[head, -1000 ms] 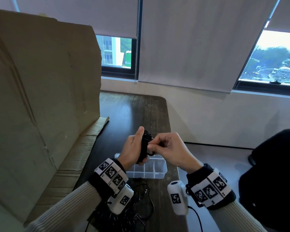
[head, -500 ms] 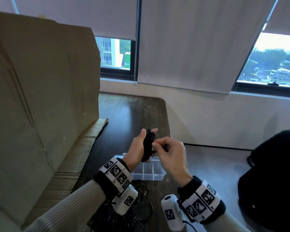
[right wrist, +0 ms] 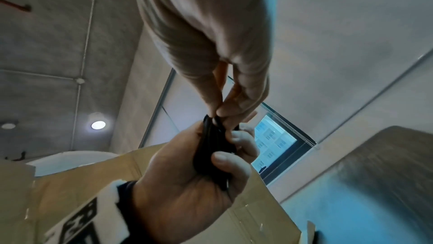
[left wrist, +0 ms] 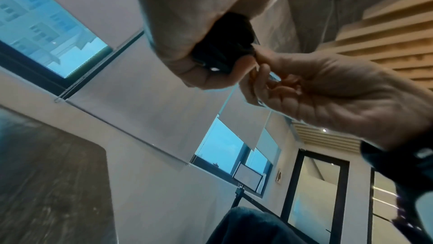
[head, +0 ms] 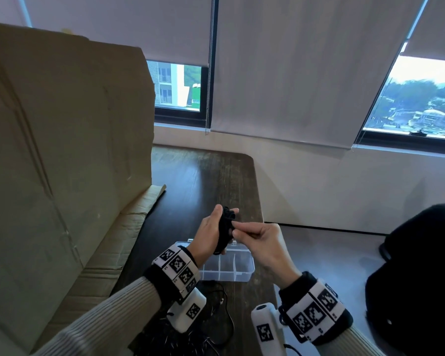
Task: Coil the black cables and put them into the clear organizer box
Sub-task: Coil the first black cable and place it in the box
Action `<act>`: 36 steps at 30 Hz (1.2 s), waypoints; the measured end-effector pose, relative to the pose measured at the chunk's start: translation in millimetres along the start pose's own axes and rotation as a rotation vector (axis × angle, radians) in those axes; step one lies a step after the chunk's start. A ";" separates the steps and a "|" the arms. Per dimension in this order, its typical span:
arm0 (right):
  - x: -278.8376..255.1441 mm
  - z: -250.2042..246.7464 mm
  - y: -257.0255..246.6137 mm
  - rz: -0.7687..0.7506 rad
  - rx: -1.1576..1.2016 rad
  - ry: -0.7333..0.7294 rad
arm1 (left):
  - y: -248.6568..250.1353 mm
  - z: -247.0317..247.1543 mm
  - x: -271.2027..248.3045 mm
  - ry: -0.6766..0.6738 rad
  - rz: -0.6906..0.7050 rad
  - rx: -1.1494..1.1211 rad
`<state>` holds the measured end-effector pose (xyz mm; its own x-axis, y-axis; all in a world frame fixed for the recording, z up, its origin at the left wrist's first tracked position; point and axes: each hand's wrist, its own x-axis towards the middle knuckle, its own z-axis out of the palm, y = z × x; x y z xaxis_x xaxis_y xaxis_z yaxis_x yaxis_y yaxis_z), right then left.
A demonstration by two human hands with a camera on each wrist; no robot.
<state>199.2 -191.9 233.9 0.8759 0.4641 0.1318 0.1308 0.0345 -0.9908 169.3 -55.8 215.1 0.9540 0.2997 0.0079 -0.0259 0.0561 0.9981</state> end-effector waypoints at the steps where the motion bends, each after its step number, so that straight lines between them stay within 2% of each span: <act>1: 0.6 -0.8 1.7 0.010 0.006 0.015 | -3.4 1.0 -0.5 0.004 -0.014 -0.004; 4: 1.8 -0.5 7.3 0.050 0.042 0.053 | -10.8 4.0 -2.2 0.029 -0.033 -0.036; 13: 10.2 7.9 27.9 -0.031 -0.071 0.191 | -27.2 5.9 6.0 0.098 -0.053 -0.142; 15: 9.8 10.6 28.9 -0.078 -0.188 0.166 | -29.3 3.2 12.8 0.118 -0.042 -0.122; 19: 10.3 10.0 32.1 -0.111 -0.364 -0.016 | -31.5 -2.5 18.6 0.126 -0.001 -0.121; 22: 8.0 13.0 35.3 -0.153 -0.520 -0.023 | -41.9 -0.1 16.6 0.106 -0.048 -0.131; 26: 9.2 13.0 47.4 -0.048 -0.490 0.029 | -52.4 10.1 9.9 0.058 -0.115 -0.122; 29: 12.2 12.4 56.4 0.016 -0.426 0.085 | -56.4 14.9 6.1 0.025 -0.227 -0.196; 31: 16.1 10.0 60.3 0.050 -0.352 0.113 | -58.3 14.6 4.9 -0.014 -0.231 -0.194; 36: 28.9 -1.2 77.6 0.222 -0.161 0.041 | -69.4 -3.9 9.7 -0.034 -0.237 -0.143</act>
<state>235.2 -176.9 160.9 0.9090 0.4084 -0.0834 0.0032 -0.2068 -0.9784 179.2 -53.0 145.7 0.9478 0.2300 -0.2207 0.1600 0.2554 0.9535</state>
